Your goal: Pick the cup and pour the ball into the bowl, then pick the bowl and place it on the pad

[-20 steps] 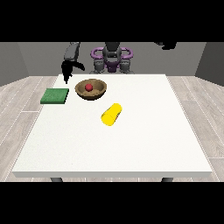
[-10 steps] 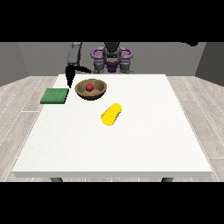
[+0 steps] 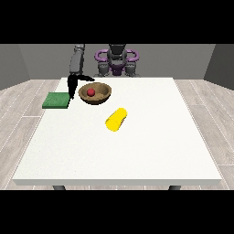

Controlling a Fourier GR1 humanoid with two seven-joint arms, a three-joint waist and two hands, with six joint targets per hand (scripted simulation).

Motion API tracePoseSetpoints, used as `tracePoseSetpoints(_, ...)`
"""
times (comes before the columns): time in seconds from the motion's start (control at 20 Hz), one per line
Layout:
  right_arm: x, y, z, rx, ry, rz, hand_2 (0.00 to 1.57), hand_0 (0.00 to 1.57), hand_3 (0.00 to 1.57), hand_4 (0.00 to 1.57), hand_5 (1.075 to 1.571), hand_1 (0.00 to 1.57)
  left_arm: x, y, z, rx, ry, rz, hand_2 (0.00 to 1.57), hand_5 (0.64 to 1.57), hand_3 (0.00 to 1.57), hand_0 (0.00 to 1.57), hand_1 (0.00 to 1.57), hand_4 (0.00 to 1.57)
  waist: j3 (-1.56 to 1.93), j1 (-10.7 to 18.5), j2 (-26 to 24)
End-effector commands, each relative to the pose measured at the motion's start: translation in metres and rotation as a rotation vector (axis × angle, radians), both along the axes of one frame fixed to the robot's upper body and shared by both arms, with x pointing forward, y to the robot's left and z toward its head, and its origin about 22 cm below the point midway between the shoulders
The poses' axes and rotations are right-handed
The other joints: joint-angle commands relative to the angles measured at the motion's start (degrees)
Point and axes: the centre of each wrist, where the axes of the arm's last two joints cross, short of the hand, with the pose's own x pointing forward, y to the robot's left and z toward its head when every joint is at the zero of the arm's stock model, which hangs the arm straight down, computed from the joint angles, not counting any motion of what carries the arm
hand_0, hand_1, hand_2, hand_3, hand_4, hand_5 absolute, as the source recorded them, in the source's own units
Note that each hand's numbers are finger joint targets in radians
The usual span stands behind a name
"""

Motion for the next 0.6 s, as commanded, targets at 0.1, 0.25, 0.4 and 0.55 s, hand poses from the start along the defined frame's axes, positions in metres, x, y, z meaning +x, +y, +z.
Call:
tracePoseSetpoints(0.1,-0.006,-0.029,-0.017,0.061,0.006,-0.031,0.0,0.0,0.0,0.0,1.57,0.0,-0.002,-0.011,0.012,-0.01,-0.002,-0.045,0.0,1.568,0.0,0.0,0.0,0.13,0.04,1.6,0.9)
tracePoseSetpoints(0.25,0.014,-0.005,-0.006,0.052,-0.01,-0.028,0.0,0.0,0.0,0.0,1.569,0.0,-0.006,-0.005,0.023,-0.02,-0.069,-0.024,0.0,1.568,0.0,0.0,0.0,0.12,0.02,1.2,3.0)
tracePoseSetpoints(0.4,0.001,-0.015,-0.022,0.067,-0.031,-0.025,0.0,0.0,0.0,0.0,1.569,0.0,-0.018,0.017,0.046,-0.017,-0.098,-0.054,0.0,1.568,0.0,0.0,0.0,0.09,0.03,2.6,6.2)
tracePoseSetpoints(0.55,-0.007,-0.01,-0.038,0.061,-0.028,-0.038,0.0,0.0,0.0,0.0,1.568,0.0,-0.019,0.004,0.062,-0.001,-0.118,-0.066,0.0,1.568,0.0,0.0,0.0,0.0,0.05,3.9,6.8)
